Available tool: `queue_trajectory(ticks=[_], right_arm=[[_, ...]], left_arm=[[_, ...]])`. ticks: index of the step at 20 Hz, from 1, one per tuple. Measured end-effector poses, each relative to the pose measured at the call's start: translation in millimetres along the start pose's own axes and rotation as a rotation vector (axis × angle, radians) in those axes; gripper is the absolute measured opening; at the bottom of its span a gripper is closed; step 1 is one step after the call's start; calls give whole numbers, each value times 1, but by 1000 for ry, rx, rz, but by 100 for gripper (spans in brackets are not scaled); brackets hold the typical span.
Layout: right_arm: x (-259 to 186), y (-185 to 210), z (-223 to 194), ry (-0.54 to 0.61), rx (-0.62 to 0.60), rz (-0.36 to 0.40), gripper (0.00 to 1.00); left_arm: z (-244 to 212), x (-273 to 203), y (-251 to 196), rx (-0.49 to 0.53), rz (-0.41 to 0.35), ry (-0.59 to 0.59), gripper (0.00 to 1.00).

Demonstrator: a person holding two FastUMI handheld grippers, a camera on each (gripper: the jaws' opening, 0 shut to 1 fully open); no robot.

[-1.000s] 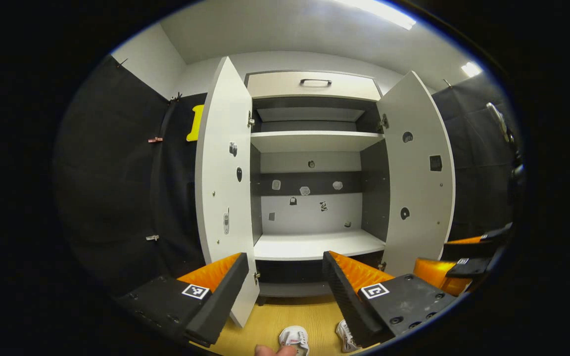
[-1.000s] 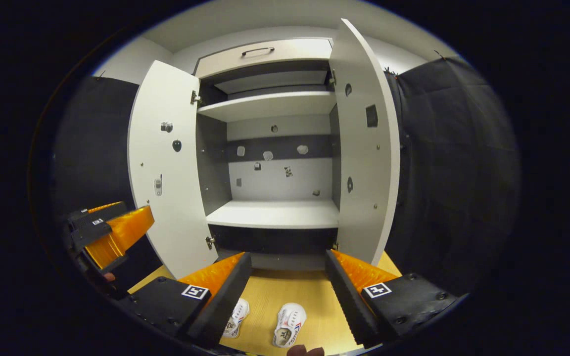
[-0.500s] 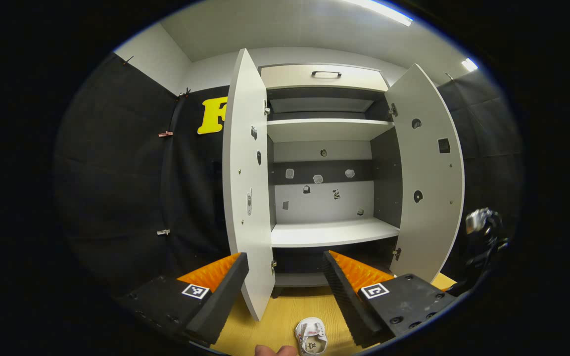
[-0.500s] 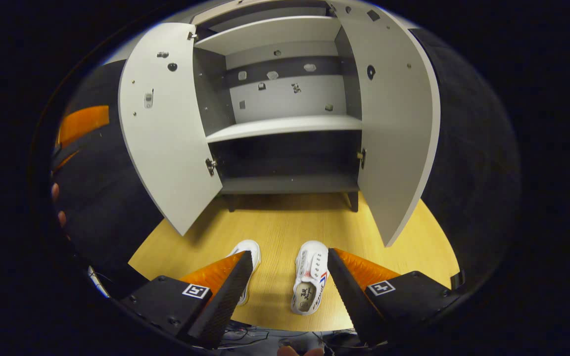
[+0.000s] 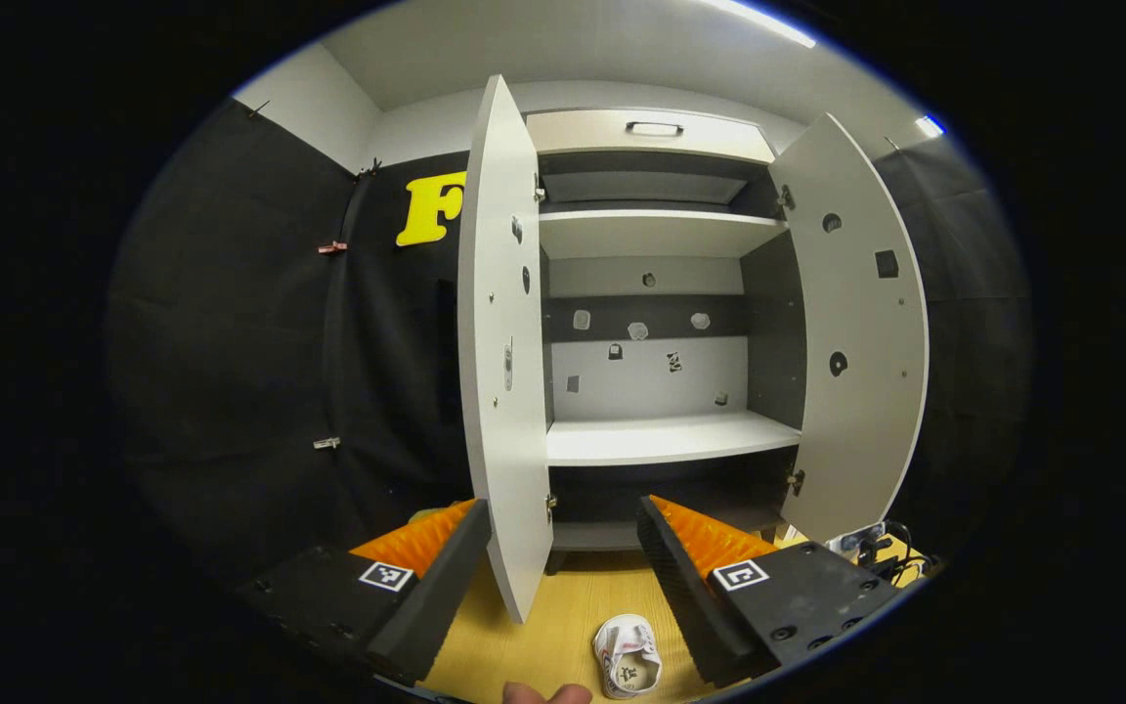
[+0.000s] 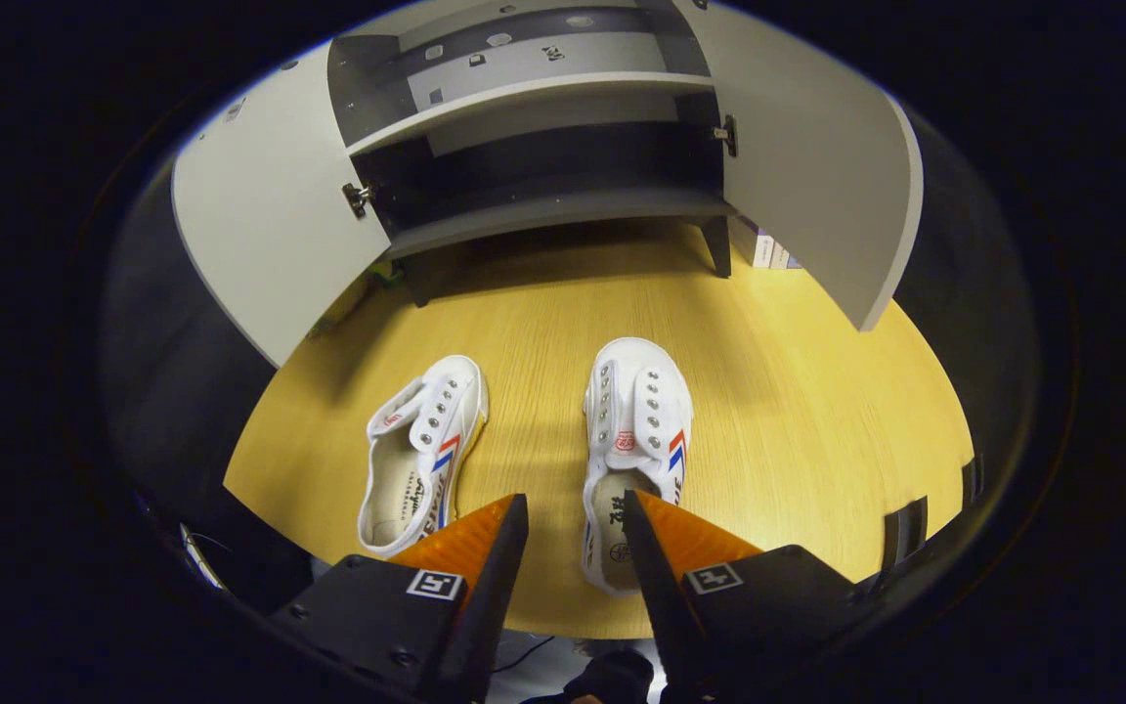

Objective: Grab one shoe with the right hand and put it into the shoe cabinet, grab the other shoe with the left hand and put it into the shoe cabinet; then close the right door with the right hand and the left door with the left hand.

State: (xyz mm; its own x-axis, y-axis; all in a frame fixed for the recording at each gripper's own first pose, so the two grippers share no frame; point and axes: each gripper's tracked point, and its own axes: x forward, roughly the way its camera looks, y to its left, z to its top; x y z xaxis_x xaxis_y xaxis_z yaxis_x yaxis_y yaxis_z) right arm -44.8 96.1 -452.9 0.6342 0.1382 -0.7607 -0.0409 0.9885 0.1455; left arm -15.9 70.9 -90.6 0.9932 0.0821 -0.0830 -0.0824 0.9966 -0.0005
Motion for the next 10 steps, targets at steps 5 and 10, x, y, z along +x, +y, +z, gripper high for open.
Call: queue_trajectory(ticks=[5, 10], right_arm=[[40, -12, -8, 29, 38, -72, 52], [70, -14, -3, -2, 20, -105, 47]], left_arm=[[-13, 3, 11, -24, 12, 26, 95], [-22, -2, 21, -17, 27, 38, 95]])
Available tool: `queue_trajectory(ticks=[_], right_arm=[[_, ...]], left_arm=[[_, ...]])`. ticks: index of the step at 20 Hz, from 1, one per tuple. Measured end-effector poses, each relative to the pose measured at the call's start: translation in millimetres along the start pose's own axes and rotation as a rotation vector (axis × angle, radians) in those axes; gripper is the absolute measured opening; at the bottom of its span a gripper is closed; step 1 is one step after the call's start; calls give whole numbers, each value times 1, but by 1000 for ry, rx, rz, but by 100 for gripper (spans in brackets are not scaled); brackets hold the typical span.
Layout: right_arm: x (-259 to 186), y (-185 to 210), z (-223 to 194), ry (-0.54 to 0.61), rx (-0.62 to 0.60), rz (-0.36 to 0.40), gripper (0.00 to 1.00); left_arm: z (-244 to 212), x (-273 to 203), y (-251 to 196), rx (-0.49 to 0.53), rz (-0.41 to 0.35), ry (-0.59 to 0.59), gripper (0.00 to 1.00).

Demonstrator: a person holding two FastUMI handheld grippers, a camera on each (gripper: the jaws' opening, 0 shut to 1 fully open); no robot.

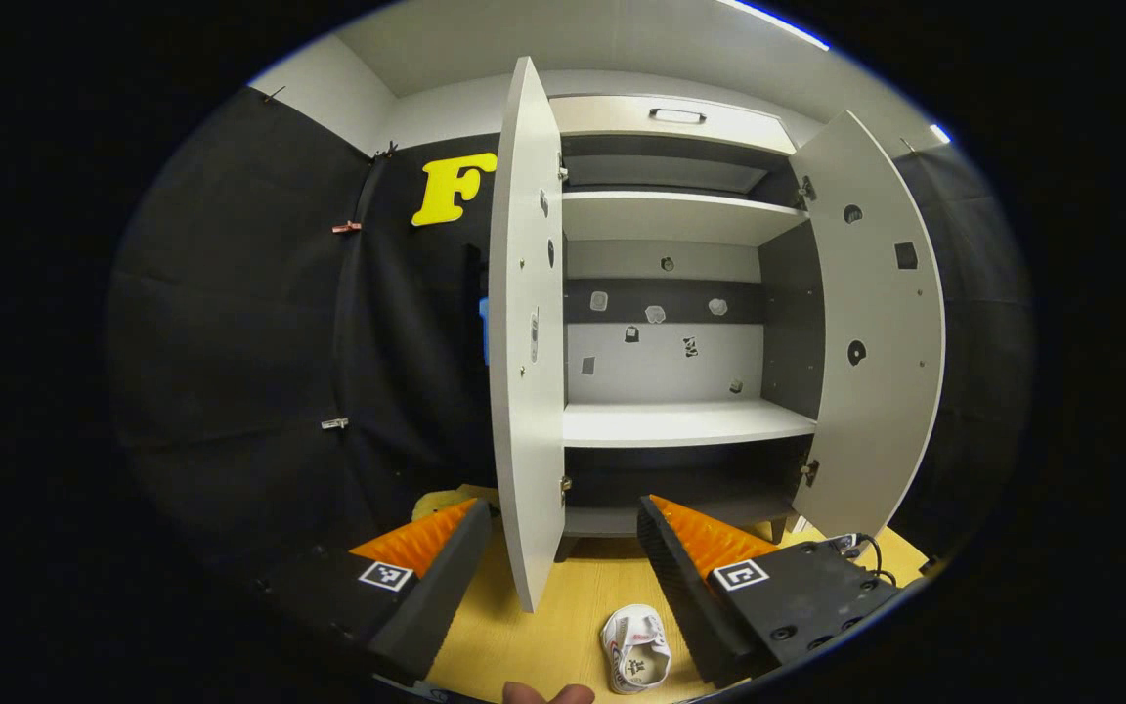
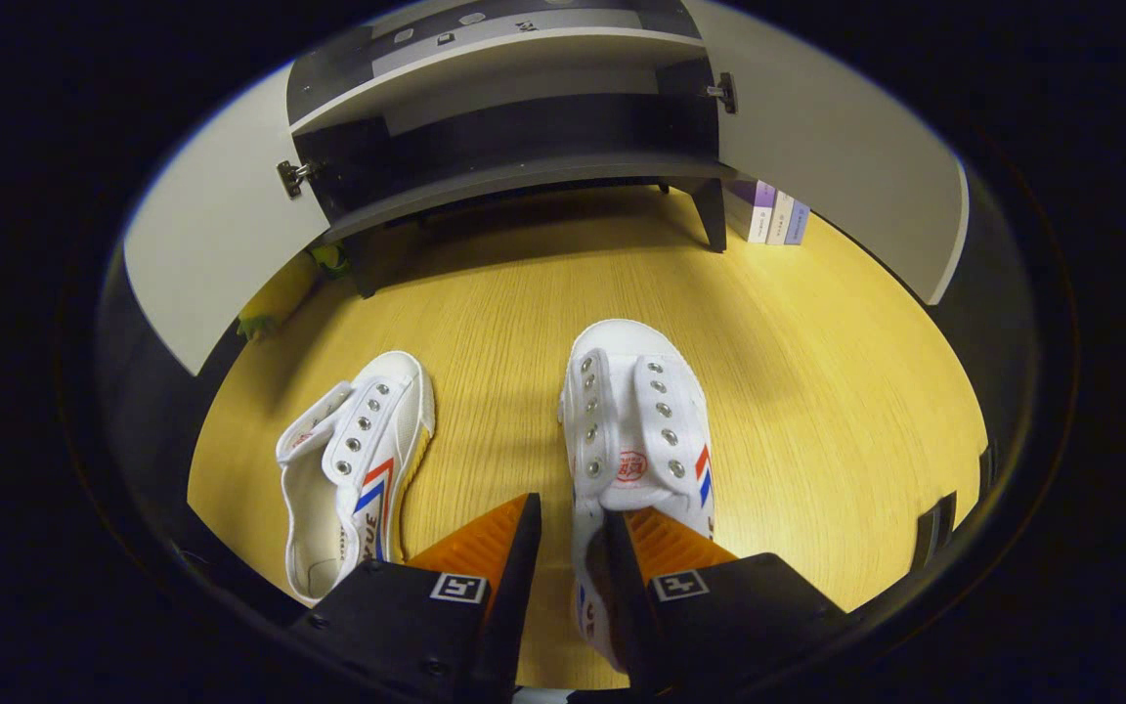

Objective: Grab one shoe with the right hand and put it into the shoe cabinet, grab the other shoe with the left hand and put it into the shoe cabinet; then close the right door with the right hand and the left door with the left hand.

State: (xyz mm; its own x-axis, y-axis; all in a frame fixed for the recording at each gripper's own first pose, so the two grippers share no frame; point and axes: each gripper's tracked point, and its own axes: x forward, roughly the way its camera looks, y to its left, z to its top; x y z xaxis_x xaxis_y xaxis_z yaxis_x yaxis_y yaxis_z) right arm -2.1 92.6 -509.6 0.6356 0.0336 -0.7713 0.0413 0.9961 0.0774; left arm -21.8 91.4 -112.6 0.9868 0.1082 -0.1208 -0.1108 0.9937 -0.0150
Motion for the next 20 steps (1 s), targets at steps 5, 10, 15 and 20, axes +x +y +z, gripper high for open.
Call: queue_trajectory(ticks=[5, 10, 15, 20], right_arm=[[20, -9, 17, -60, -8, -51, 24], [28, -2, 26, -21, 0, 10, 8], [9, -6, 44, -61, -39, 32, 5], [-40, -1, 91, -141, -32, 87, 5]], left_arm=[[-7, -3, 7, 4, 12, 19, 95], [-11, 0, 7, 11, 15, 34, 95], [-9, -2, 6, 11, 11, 28, 95], [-7, -2, 6, 1, 3, 18, 95]])
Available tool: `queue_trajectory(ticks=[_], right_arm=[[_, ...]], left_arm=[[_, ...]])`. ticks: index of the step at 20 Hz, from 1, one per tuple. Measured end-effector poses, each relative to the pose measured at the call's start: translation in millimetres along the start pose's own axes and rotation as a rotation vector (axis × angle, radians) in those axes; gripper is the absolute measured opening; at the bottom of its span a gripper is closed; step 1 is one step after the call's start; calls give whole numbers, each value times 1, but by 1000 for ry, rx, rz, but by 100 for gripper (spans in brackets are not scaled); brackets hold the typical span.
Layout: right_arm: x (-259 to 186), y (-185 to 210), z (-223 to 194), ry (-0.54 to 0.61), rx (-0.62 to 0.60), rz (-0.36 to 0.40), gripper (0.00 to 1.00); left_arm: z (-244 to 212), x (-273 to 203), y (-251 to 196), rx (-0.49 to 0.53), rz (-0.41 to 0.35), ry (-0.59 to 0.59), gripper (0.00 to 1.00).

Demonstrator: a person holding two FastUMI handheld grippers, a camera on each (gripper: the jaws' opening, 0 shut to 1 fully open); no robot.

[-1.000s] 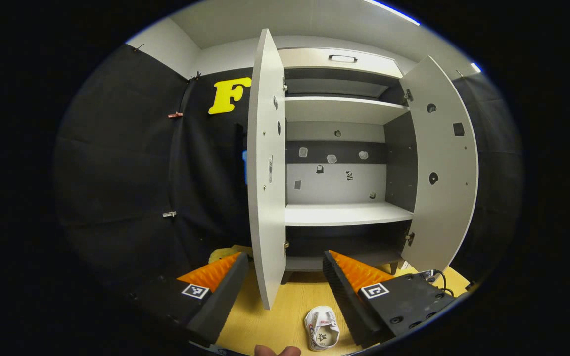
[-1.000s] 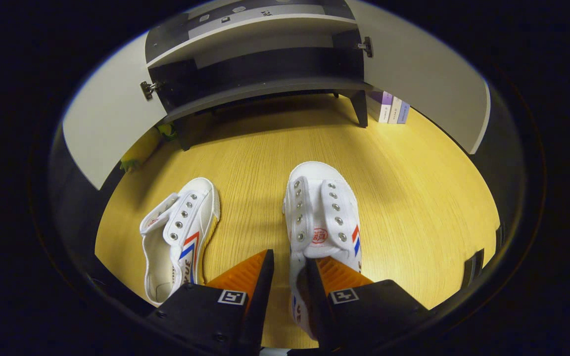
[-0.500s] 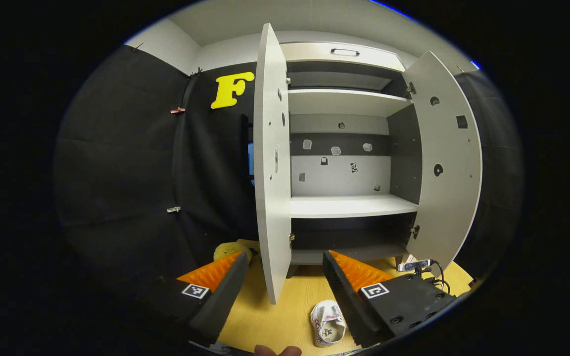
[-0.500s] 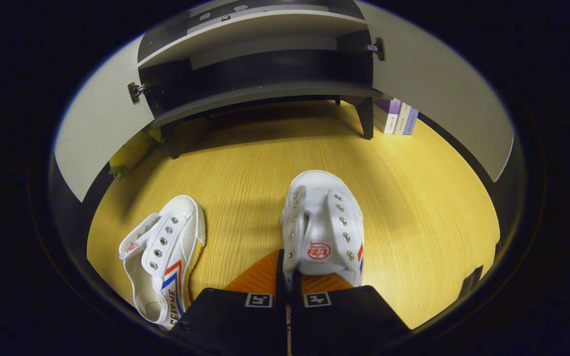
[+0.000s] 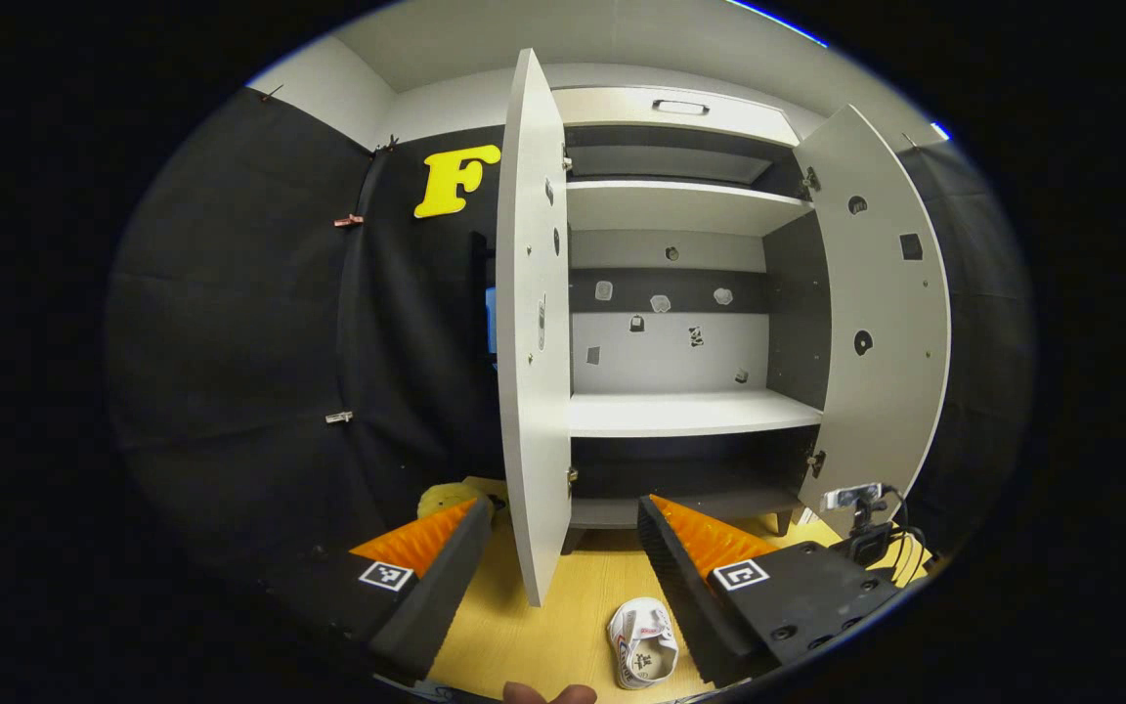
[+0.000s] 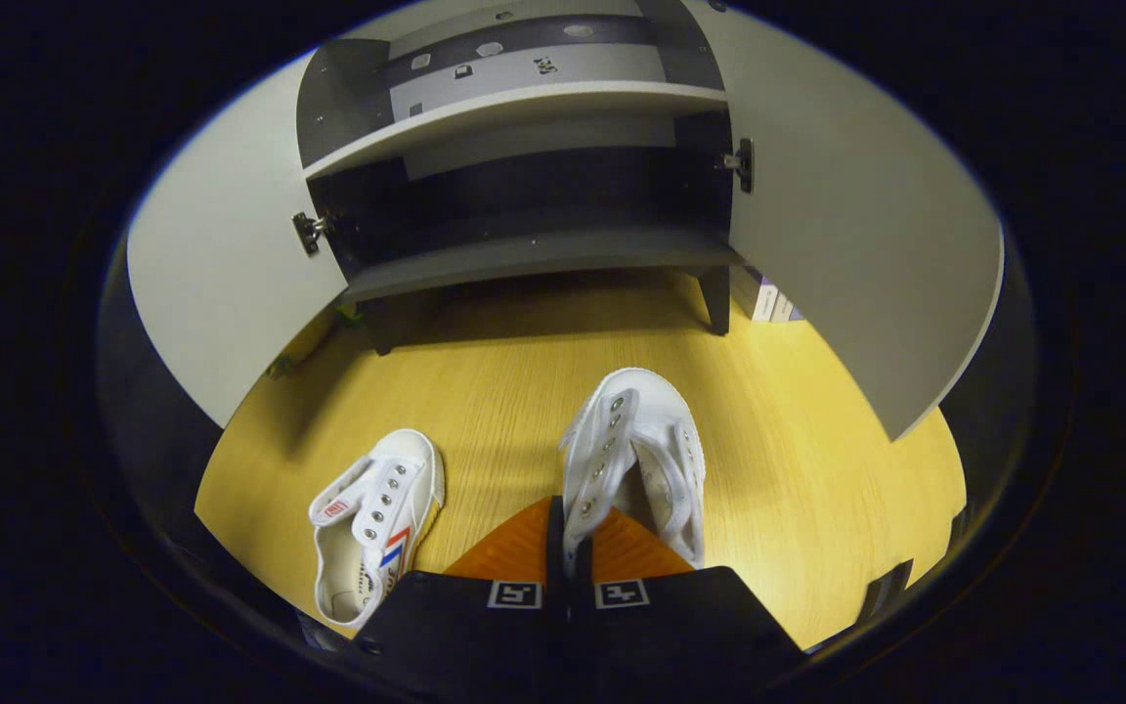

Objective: Grab one shoe with the right hand and put it into the shoe cabinet, grab the other shoe with the left hand and put it into the shoe cabinet; then close the right door with the right hand and the left door with the left hand.

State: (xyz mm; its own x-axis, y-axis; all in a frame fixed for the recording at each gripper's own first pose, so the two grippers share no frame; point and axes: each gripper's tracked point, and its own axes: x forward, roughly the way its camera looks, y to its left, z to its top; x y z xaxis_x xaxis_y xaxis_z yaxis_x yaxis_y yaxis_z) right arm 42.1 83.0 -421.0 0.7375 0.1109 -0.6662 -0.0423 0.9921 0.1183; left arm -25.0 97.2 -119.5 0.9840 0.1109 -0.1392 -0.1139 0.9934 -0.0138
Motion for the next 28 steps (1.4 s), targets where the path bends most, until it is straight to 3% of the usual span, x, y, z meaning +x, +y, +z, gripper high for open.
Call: queue_trajectory(ticks=[8, 14, 21, 28], right_arm=[[-61, 26, 142, -127, -9, 33, 5], [-75, 43, 251, -227, -56, 49, 5], [-29, 54, 374, -303, -202, 6, 5], [69, 27, 422, -191, -308, -105, 5]], left_arm=[[6, 1, -5, -5, -31, -25, 95], [12, 9, -23, -21, -61, -34, 95], [1, 11, -27, -48, -63, -12, 95], [-8, 16, -18, -44, -25, 6, 95]])
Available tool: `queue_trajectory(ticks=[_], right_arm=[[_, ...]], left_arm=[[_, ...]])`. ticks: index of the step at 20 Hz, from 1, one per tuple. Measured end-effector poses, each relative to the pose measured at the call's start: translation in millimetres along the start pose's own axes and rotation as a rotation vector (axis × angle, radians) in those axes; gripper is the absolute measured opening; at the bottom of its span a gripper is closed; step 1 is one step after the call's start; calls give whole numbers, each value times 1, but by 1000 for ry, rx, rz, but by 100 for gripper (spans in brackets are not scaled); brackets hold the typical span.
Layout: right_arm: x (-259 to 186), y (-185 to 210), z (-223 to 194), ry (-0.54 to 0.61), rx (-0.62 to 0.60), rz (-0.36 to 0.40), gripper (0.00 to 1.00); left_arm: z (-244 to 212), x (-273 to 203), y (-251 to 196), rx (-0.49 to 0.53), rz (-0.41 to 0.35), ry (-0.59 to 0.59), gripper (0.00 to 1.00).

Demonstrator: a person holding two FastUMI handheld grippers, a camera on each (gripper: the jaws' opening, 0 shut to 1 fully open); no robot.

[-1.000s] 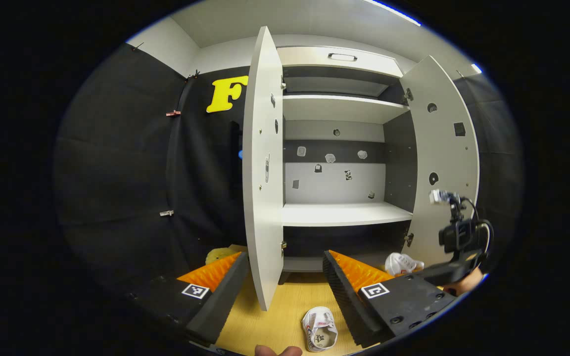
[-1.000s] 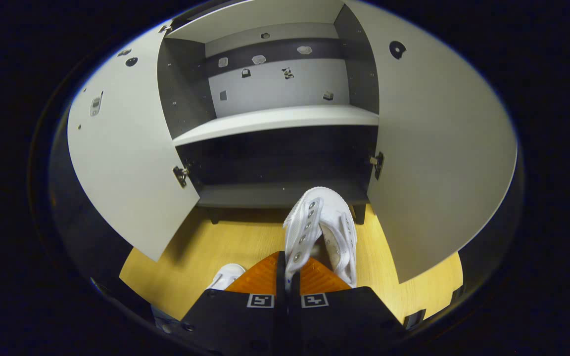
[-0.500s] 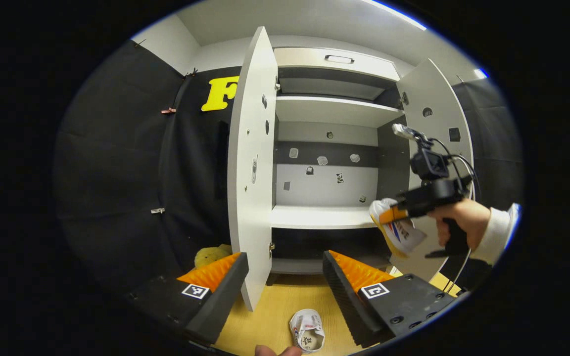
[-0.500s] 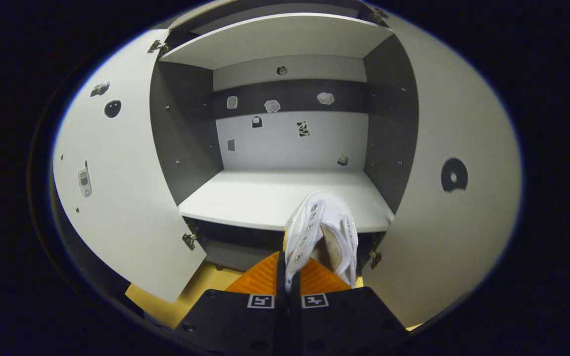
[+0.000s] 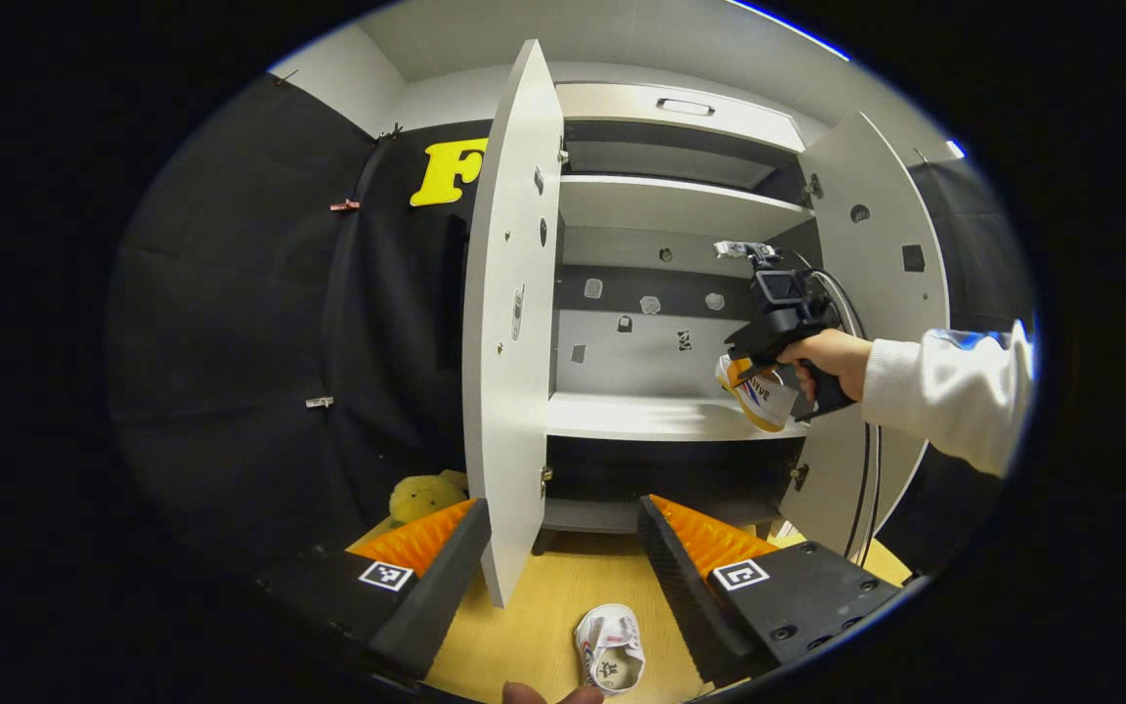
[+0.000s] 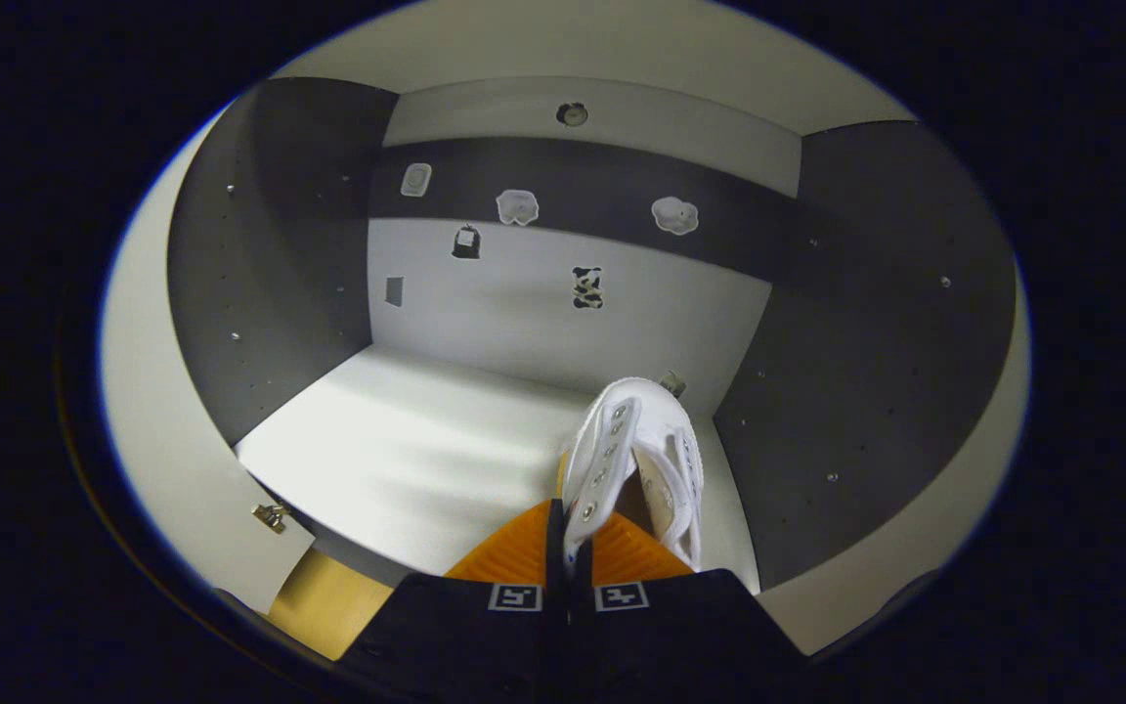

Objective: Grab one shoe with the right hand and put it into the shoe cabinet, grab the other shoe with the left hand and put it into the shoe cabinet; then close the right door with the right hand and the left door with the left hand.

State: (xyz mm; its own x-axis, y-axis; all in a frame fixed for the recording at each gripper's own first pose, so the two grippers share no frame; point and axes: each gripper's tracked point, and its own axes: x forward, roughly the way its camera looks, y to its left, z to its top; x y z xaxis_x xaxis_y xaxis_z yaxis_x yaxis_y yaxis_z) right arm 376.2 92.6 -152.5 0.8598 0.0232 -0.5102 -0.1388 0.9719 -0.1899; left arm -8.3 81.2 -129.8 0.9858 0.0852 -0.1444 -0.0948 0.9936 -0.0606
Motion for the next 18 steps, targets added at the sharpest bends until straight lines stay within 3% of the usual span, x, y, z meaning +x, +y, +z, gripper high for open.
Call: queue_trajectory(ticks=[7, 13, 17, 18], right_arm=[[69, 0, -6, 120, -87, -38, 5], [91, 5, -7, 153, -81, -63, 5], [85, 11, -10, 140, -74, -41, 24], [81, 15, -10, 131, -50, -20, 40]], left_arm=[[-2, 2, 4, -2, 26, 10, 95], [-1, 4, 2, -1, 33, 8, 95], [1, 3, -2, -3, 31, 4, 95], [0, 3, -4, -2, 30, 5, 95]])
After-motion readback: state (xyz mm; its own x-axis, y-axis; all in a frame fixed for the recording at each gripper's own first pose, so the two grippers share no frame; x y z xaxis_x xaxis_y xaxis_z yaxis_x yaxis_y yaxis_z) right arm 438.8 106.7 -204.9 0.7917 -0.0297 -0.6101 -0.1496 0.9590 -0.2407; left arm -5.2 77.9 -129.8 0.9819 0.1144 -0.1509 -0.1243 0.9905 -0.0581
